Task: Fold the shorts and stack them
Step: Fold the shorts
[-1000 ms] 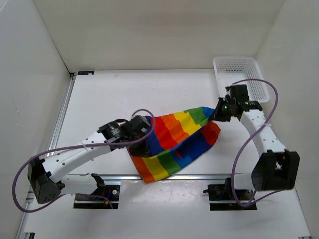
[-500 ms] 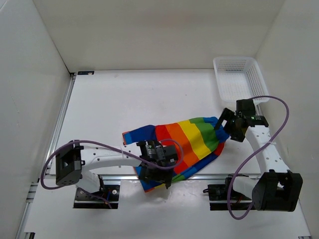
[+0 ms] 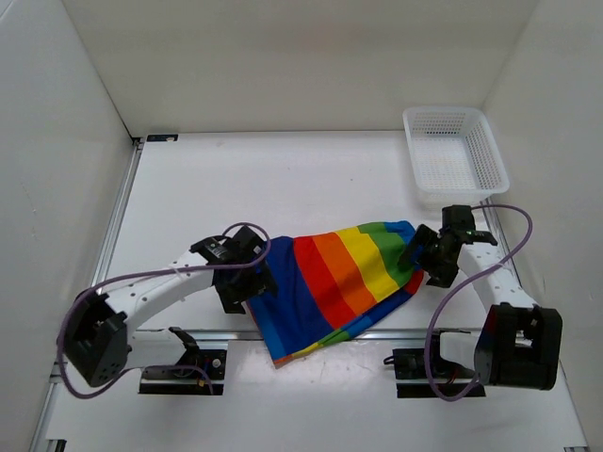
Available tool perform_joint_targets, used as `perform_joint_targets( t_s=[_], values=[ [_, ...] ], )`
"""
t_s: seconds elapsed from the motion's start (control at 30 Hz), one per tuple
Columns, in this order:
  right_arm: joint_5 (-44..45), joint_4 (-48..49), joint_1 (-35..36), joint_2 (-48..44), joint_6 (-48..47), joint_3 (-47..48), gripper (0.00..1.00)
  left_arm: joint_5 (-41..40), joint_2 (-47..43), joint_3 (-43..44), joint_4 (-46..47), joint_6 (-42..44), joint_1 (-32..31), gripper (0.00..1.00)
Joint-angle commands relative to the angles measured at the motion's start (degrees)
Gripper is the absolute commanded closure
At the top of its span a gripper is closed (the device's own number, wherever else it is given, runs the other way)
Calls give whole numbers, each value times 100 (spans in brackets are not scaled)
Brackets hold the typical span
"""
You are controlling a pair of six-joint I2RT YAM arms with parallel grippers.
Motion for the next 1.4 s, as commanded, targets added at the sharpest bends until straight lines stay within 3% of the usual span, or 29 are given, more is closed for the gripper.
perform_joint_targets(
  t_s=[0.0,0.13,0.27,0.37,0.4,0.43,0.5,0.57,0.6,0.7,0.8,0.83,0.9,0.97,1.0,1.03,1.1,1.2,1.33,1.37],
  values=[
    [-446,483,-28,247,87,-170,1,187,340,-78,675,399,445,1],
    [-526,992,-28,730,149,-416,4,301,1148,18,1045,662,823,8],
    [-693,1327,-28,1179,254,-469,11,232,1982,457,1098,909,1104,28],
    [-834,1476,-28,1302,332,-522,32,143,2405,914,1098,1199,1385,50],
    [-834,1538,-28,1355,333,-522,46,143,2728,1194,1098,1435,1648,57],
    [-834,1538,24,1355,420,-469,51,82,2888,1336,1098,1550,1789,66],
    [-1070,1713,94,1470,579,-417,64,82,3319,1808,1098,1865,2264,66],
    [-1141,1775,235,1680,841,-233,66,82,3591,2196,1098,2060,2563,67],
    [-1141,1775,470,1742,939,-153,66,29,3828,2407,1045,2157,2843,66],
    [-870,1828,1120,1988,1368,293,51,-128,4224,3426,791,2438,3161,54],
    [-755,1767,1735,2260,1729,812,34,-506,4339,4534,264,2649,3355,50],
    [-615,1706,1851,2322,1818,945,25,-725,4340,5041,-33,2754,3408,38],
    [-369,1469,2089,2322,1950,1199,19,-902,4226,5483,-360,2869,3460,21],
    [7,1302,2142,2042,2012,1262,18,-1113,3919,5828,-772,3045,3461,12],
    [97,1153,2143,1919,2012,1262,16,-1114,3761,5828,-861,3045,3461,12],
    [176,1064,2090,1657,1960,1262,16,-1114,3368,5611,-932,3141,3461,12],
    [387,767,2037,1261,1793,1262,16,-1114,2910,5172,-1073,3142,3461,21],
    [581,476,1923,734,1669,1123,16,-939,1864,3837,-1073,3019,3461,29],
    [687,369,1809,380,1502,832,21,-201,808,2026,-731,2695,3461,30],
    [687,369,1739,380,1450,762,22,-43,580,1718,-539,2615,3461,36]
  ],
)
